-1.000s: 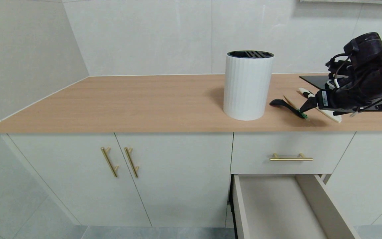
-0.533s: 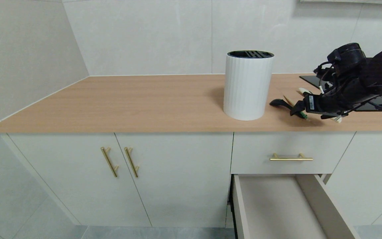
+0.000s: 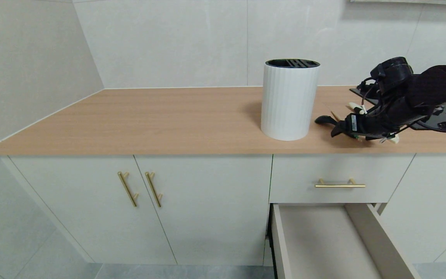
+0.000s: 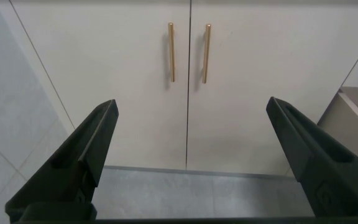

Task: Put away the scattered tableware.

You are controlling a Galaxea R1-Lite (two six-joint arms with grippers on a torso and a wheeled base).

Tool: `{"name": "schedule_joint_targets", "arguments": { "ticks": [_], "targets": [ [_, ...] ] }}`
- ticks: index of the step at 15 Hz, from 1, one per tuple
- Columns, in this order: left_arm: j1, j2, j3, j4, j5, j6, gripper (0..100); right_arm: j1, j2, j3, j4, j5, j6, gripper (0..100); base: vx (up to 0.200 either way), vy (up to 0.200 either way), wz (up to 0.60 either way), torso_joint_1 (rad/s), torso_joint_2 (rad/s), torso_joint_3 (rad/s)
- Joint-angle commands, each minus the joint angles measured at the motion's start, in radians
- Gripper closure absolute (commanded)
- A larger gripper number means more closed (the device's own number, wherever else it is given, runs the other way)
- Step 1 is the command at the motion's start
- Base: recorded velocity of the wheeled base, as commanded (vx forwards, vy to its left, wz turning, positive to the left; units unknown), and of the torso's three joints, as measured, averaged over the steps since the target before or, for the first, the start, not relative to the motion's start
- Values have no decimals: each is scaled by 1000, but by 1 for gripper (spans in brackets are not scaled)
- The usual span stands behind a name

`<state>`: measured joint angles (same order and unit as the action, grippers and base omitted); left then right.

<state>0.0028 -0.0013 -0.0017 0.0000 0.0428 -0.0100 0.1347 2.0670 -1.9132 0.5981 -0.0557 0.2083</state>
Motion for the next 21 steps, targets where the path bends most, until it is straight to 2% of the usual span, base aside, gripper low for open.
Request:
{"name": "schedule_joint_targets", "arguments": {
  "ticks": [1, 16, 21],
  "targets": [
    [0, 1, 0, 0, 0, -1, 0, 0, 5, 0, 2, 1, 0, 100, 0, 0, 0, 0, 0, 0],
    [0, 1, 0, 0, 0, -1, 0, -27, -105, 20, 16, -26, 14, 100, 0, 0, 0, 0, 0, 0],
    [0, 1, 0, 0, 0, -1, 0, -35, -482, 356, 12, 10, 5, 100, 0, 0, 0, 0, 0, 0]
  ]
}}
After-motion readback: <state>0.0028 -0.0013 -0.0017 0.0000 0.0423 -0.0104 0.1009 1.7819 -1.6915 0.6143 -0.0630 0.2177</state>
